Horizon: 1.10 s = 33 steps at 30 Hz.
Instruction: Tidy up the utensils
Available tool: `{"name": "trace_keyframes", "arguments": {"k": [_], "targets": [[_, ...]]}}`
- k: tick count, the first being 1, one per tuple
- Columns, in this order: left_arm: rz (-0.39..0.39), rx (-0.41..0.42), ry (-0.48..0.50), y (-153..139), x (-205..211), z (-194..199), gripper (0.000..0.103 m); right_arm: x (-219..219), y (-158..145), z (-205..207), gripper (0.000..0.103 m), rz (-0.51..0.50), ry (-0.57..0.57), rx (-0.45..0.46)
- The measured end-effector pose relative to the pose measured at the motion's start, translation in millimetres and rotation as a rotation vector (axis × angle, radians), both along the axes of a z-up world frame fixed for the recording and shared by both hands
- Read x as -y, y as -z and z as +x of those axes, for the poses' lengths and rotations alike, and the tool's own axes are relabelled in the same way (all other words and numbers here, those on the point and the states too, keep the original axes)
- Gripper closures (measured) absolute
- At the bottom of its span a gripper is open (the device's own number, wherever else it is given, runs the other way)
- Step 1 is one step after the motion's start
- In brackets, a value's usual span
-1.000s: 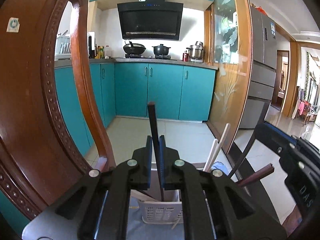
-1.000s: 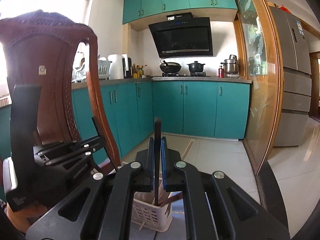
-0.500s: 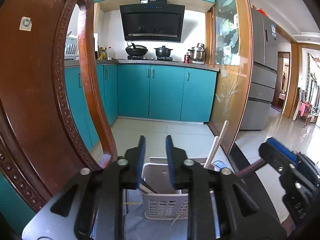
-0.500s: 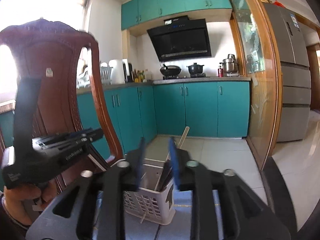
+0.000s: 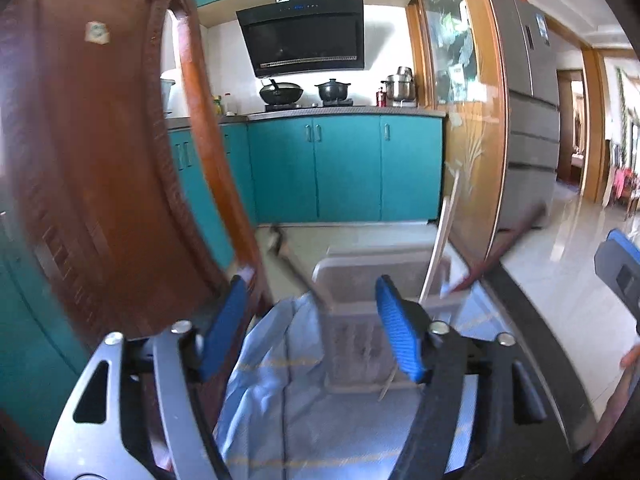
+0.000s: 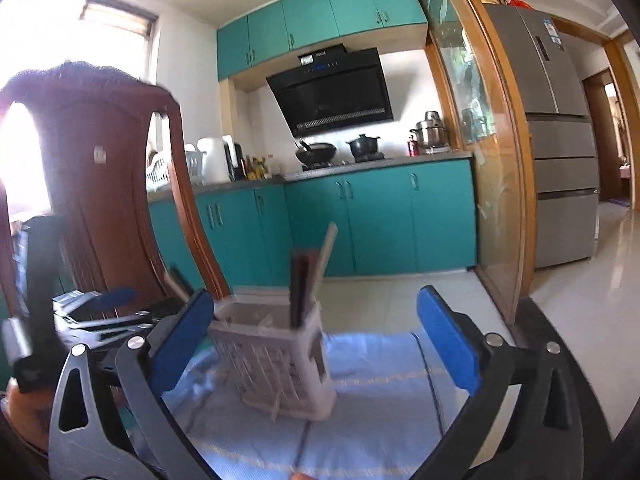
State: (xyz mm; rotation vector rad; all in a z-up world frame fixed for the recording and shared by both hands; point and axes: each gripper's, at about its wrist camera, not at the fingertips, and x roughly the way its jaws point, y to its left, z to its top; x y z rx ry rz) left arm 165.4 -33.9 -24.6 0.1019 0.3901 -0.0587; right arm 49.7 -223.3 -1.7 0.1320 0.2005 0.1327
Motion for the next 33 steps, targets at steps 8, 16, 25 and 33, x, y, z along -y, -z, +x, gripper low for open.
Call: {"name": "trace_keyframes", "arguments": {"k": [8, 16, 25, 33], "targets": [[-0.025, 0.05, -0.039, 10, -10, -103, 0.004, -5, 35, -77, 0.003, -0.077, 0.124, -0.111], [-0.012, 0.024, 0.017, 20, -6, -173, 0.004, -20, 32, -143, 0.003, -0.102, 0.109, -0.17], [-0.022, 0.072, 0.031, 5, -11, -212, 0.004, -39, 2, -175, 0.003, -0.169, 0.113, -0.007], [-0.033, 0.091, 0.029, -10, -21, -228, 0.004, -47, -10, -188, 0.003, -0.189, 0.079, 0.031]]}}
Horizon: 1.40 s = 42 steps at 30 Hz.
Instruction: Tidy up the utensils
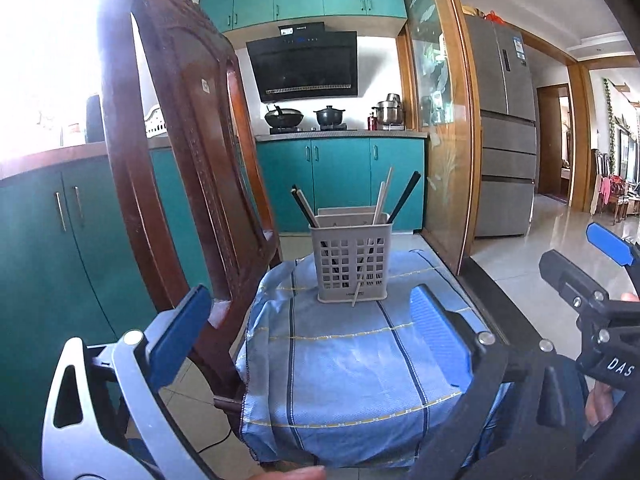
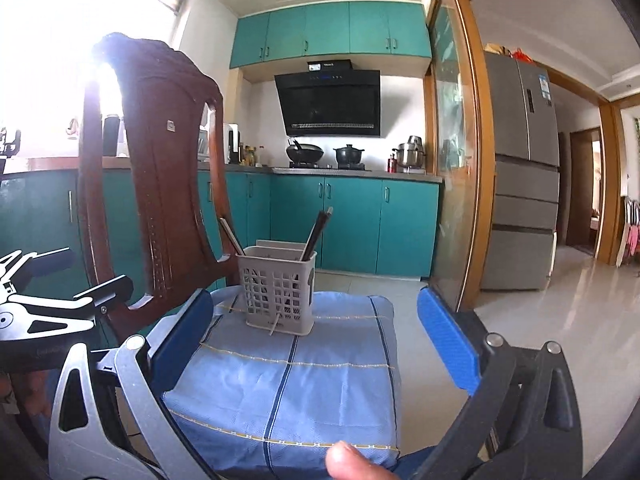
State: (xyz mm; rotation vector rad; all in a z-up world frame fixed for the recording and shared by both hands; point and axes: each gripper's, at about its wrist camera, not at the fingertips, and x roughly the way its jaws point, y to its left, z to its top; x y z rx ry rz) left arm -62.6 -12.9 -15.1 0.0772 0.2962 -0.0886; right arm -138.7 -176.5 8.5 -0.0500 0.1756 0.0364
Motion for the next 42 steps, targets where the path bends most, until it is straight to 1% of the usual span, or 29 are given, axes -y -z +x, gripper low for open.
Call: {"name": "trace_keyframes", "arguments": {"k": [8, 15, 27, 42], "targets": [[-0.017, 0.0, 0.008, -5, -2, -5, 0.004, 1, -7, -6, 0.003, 0.0, -0.003, 0.021], [0.003, 0.021, 0.01, -10, 1, -12, 0.004, 3, -8, -11, 0.003, 0.008, -0.004, 0.032], [0.006, 0.048, 0.031, -17, 1, -22, 0.004, 5, -16, -25, 0.003, 0.011, -0.004, 0.057], [0.006, 0.047, 0.039, -17, 1, -24, 0.004, -1, -19, -30, 0.003, -0.011, -0.009, 0.067]]}}
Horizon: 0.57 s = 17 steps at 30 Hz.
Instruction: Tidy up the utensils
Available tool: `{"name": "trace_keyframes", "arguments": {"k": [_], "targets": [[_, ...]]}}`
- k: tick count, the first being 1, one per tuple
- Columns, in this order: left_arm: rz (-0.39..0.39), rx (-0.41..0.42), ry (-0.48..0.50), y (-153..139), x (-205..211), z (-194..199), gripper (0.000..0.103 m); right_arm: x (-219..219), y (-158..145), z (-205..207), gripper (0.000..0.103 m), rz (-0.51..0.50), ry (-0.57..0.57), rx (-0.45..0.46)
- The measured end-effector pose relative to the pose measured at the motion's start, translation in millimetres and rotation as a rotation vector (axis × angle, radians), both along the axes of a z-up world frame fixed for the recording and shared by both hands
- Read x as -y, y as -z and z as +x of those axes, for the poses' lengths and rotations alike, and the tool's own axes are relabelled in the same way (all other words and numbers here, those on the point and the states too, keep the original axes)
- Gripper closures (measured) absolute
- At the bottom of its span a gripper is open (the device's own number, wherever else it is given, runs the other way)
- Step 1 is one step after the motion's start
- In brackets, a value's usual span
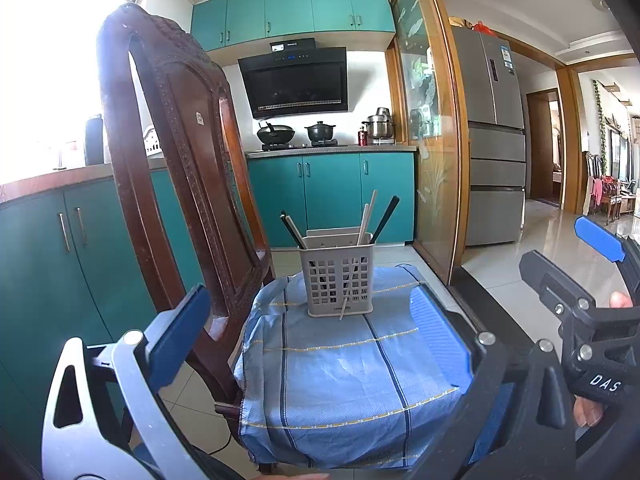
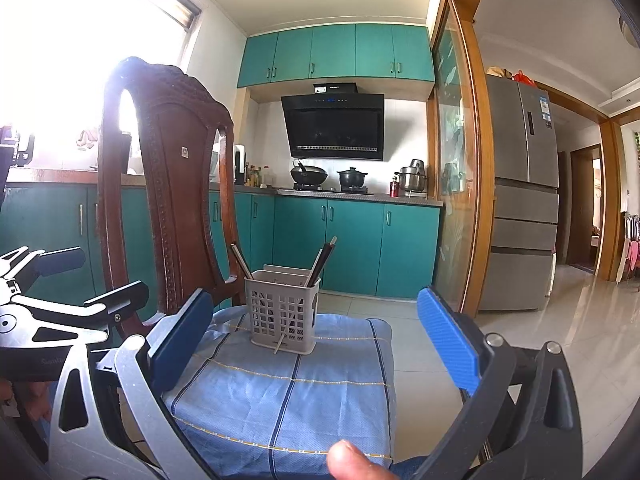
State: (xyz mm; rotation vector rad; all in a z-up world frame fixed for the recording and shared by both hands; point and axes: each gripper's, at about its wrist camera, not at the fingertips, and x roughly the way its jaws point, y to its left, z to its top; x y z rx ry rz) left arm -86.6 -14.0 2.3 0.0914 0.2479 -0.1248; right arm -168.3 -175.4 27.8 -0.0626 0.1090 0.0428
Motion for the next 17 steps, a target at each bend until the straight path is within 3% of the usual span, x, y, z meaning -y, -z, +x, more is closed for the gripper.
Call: {"name": "trace_keyframes", "arguments": {"k": [9, 17], "targets": [[0.013, -0.008, 0.015, 4, 3, 7, 0.004, 0, 1, 12, 0.003, 0.007, 0.011, -0.017], [-0.005, -0.082, 0.015, 16, 3, 37, 0.004, 8, 13, 42, 0.003, 0.032, 0.033, -0.079]]}}
